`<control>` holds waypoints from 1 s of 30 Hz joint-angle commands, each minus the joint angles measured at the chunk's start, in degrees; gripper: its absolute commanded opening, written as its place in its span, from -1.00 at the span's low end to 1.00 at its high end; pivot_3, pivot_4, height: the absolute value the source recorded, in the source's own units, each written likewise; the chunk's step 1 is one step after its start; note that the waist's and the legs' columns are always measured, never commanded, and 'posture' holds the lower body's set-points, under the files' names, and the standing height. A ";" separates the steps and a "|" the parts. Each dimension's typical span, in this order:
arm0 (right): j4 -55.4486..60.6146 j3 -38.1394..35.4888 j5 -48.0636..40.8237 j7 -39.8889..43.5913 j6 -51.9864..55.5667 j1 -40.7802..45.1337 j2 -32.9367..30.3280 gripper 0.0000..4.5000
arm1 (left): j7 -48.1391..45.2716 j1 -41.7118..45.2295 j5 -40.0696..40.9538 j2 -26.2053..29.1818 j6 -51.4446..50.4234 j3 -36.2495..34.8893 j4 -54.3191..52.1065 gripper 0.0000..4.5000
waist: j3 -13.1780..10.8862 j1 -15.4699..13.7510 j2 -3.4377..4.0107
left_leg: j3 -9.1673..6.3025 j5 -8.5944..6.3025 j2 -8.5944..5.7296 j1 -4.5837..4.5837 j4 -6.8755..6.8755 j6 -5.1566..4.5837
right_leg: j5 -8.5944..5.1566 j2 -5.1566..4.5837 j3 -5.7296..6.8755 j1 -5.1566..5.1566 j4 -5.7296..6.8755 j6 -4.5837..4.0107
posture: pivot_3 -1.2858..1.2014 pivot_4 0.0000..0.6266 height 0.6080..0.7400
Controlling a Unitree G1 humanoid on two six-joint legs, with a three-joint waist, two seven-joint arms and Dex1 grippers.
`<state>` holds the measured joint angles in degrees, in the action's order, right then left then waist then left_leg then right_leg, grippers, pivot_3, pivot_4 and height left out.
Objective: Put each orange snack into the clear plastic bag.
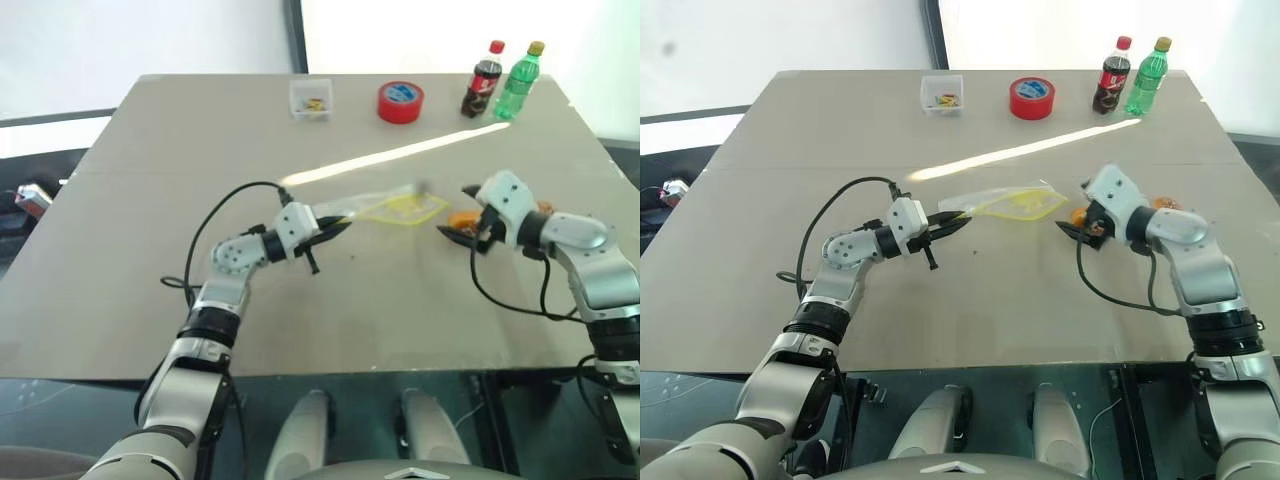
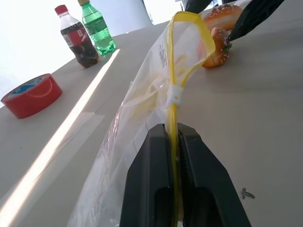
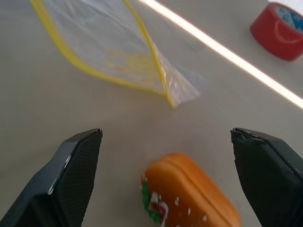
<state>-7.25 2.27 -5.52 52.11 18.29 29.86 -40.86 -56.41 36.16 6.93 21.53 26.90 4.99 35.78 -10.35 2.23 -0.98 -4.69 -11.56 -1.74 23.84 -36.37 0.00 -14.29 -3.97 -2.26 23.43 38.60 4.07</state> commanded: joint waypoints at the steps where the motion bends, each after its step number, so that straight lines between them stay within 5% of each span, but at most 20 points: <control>1: -5.96 -1.01 -0.82 4.30 -3.80 3.68 -2.36 0.99 | 1.12 0.55 0.00 0.09 0.83 -0.67 -0.84 -1.00 | 0.00 0.12 0.00 | 0.01 0.00 0.00 -0.01 0.00 0.00 | 0.00 0.00 0.00 0.00 0.01 0.00 | 0.03 -0.52 1.00; 8: -28.09 2.60 2.79 10.80 -13.74 13.30 -2.45 0.99 | 1.53 1.03 -0.33 0.10 0.76 -0.28 -0.41 -1.00 | 0.00 0.13 0.00 | 0.05 0.00 0.02 -0.02 -0.01 0.00 | 0.00 0.02 -0.01 0.00 0.01 0.00 | 0.03 -0.52 1.00; 16: -37.79 5.51 3.76 19.88 -17.80 17.72 -0.74 0.99 | 1.24 0.30 -0.34 0.53 0.45 -0.20 -1.47 -1.00 | 0.00 0.14 0.00 | 0.04 0.00 0.01 -0.02 -0.01 0.00 | 0.00 0.01 0.00 -0.03 -0.04 0.00 | 0.03 -0.52 1.00; 18: -37.98 5.88 3.77 21.58 -17.98 17.67 -0.84 0.46 | 1.20 0.19 -0.35 0.53 0.41 -0.18 -1.63 -1.00 | 0.00 0.14 0.00 | 0.04 0.00 0.01 -0.02 -0.01 0.00 | 0.00 0.01 0.00 -0.03 -0.03 0.00 | 0.03 -0.52 1.00; 20: -37.60 6.18 3.72 23.26 -17.89 17.22 -1.11 0.27 | 1.23 0.24 -0.41 0.55 0.49 -0.18 -1.52 -1.00 | -0.01 0.14 0.02 | 0.05 0.00 0.01 -0.01 -0.01 0.01 | 0.00 0.00 -0.01 -0.02 -0.03 0.00 | 0.03 -0.52 1.00; 26: -34.29 4.53 2.63 23.76 -16.13 15.98 -1.35 -0.80 | 1.35 0.21 -0.61 0.49 0.75 -0.15 -1.05 -1.00 | -0.02 0.13 0.03 | 0.04 0.00 0.01 -0.02 -0.01 0.01 | 0.00 0.00 0.00 -0.02 -0.03 0.00 | 0.03 -0.52 1.00; 30: -25.70 3.53 0.70 24.42 -12.30 14.44 -2.35 -0.93 | 1.41 0.22 -0.83 0.25 0.83 0.09 -1.07 -1.00 | -0.02 0.12 0.03 | 0.03 0.00 0.01 -0.01 -0.01 0.01 | 0.00 0.00 0.00 -0.02 -0.02 0.00 | 0.03 -0.52 1.00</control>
<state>-37.86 7.97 -2.93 75.92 4.59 43.88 -41.84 -55.23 36.18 6.10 21.75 26.88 5.07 35.85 -10.37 2.35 -0.95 -4.66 -11.56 -1.73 23.83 -36.37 0.00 -14.29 -3.97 -2.26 23.41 38.57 4.07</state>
